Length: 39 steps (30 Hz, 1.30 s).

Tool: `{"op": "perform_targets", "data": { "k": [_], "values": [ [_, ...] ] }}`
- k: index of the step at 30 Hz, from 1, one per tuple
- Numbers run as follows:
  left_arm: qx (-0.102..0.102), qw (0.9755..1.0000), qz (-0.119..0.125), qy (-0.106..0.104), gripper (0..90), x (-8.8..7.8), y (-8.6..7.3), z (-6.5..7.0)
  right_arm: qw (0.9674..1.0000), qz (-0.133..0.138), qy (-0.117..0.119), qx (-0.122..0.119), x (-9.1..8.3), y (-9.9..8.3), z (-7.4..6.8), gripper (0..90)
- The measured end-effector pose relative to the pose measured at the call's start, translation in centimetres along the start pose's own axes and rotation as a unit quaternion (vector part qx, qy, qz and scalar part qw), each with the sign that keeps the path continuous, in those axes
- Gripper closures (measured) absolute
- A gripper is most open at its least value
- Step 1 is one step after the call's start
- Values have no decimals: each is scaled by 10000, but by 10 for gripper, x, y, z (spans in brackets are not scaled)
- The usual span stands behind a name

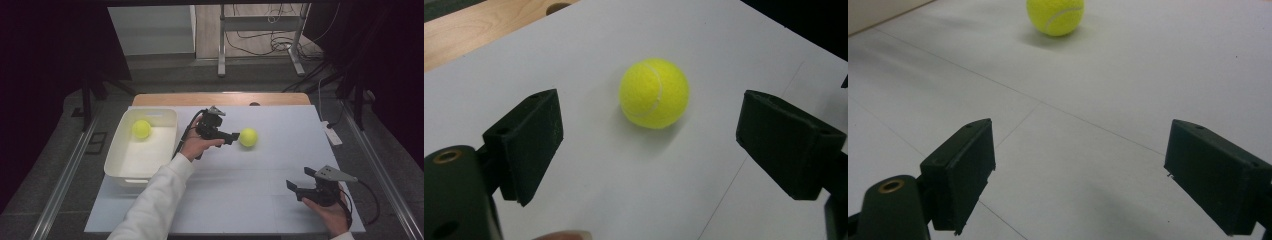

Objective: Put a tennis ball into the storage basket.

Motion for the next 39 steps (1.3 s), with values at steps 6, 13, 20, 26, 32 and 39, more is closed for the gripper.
{"op": "perform_targets", "data": {
  "k": [6,13,20,26,32,39],
  "values": [
    [3,10000,-36,-16,126,5,2,2,10000,-1,4,0,0,0,0,130],
    [35,10000,-68,-26,125,10,5,4,10000,1,11,-2,0,0,1,130],
    [19,9999,-135,-38,125,18,5,7,10000,19,9,15,-1,0,1,130],
    [2,9999,-126,-46,125,23,6,8,10000,29,-6,18,-2,0,0,130],
    [34,9998,-190,-106,122,30,6,13,10000,38,-4,25,-2,0,1,130],
    [54,9995,-301,-109,117,41,4,12,10000,17,-6,27,-2,-1,2,130]
  ]
}}
Point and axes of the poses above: each handheld gripper's, and its own axes: x roughly forward along the jaws, y roughly out of its top, z roughly to its right, the point moved 6 cm from there along x, roughly forward along the jaws, and after that the axes turned 15 degrees about y, right-handed, at the moved point
